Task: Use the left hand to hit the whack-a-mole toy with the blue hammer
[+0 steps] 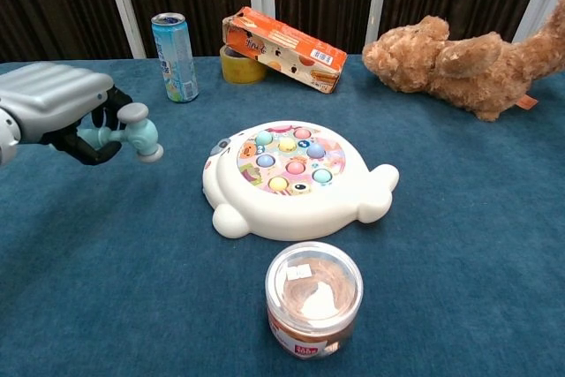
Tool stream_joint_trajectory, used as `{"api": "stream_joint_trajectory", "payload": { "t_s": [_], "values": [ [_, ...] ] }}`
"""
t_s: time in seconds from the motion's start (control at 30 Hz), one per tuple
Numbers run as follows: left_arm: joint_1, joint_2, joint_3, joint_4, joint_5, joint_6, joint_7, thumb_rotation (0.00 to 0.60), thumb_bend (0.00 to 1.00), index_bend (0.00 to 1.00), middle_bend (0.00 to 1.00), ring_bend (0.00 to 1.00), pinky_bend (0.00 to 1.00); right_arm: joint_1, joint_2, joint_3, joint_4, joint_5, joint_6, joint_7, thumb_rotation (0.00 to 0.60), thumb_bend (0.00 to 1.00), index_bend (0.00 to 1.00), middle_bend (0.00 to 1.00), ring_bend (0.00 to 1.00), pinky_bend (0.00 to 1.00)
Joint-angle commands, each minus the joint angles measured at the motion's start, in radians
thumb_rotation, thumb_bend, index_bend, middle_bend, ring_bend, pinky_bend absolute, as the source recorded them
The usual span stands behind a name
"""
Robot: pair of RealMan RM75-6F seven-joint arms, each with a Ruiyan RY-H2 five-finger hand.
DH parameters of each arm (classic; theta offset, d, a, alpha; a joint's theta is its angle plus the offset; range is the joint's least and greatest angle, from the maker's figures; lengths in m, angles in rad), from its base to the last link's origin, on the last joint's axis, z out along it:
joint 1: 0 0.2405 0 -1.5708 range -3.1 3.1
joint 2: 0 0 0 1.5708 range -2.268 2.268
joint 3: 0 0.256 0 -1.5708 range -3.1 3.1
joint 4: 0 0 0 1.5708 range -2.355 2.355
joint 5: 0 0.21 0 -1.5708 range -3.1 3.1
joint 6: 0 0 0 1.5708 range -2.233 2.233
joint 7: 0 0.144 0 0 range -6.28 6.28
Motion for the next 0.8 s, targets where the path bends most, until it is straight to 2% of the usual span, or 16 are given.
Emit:
{"api": "stream_joint_trajectory", "payload": {
  "t_s": [0.03,0.33,0.43,0.53,0.7,0.8],
  "values": [
    [0.029,-0.014,0.028,0.061,0.033,-0.027,-0.047,0.6,0.62,0.64,0.48,0.38,0.5,0.001,0.0,0.0,-0.001,0.001,-0.002,0.0,0.6,0.19,0.0,0.0,0.0,0.0],
    [0.06,-0.062,0.04,0.148,0.066,-0.064,-0.088,0.6,0.6,0.6,0.47,0.38,0.5,0.001,0.002,0.001,-0.002,0.003,-0.004,0.005,0.6,0.19,0.0,0.0,0.0,0.0],
    [0.067,-0.077,0.043,0.172,0.079,-0.073,-0.09,0.6,0.56,0.58,0.46,0.38,0.5,0.001,0.003,0.0,-0.002,0.001,-0.003,0.005,0.6,0.19,0.0,0.0,0.0,0.0],
    [0.074,-0.086,0.041,0.187,0.09,-0.08,-0.1,0.6,0.47,0.55,0.44,0.37,0.5,0.0,0.002,0.0,-0.002,0.0,-0.002,0.004,0.6,0.19,0.0,0.0,0.0,0.0],
    [0.085,-0.084,0.033,0.194,0.098,-0.091,-0.105,0.6,0.26,0.45,0.39,0.35,0.46,0.001,0.001,-0.001,-0.002,-0.002,-0.002,0.0,0.6,0.19,0.0,0.0,0.0,0.0],
    [0.092,-0.079,0.028,0.191,0.095,-0.094,-0.099,0.6,0.2,0.4,0.35,0.33,0.44,0.0,0.0,-0.001,-0.002,-0.004,0.001,-0.001,0.6,0.19,0.0,0.0,0.0,0.0]
  ]
}}
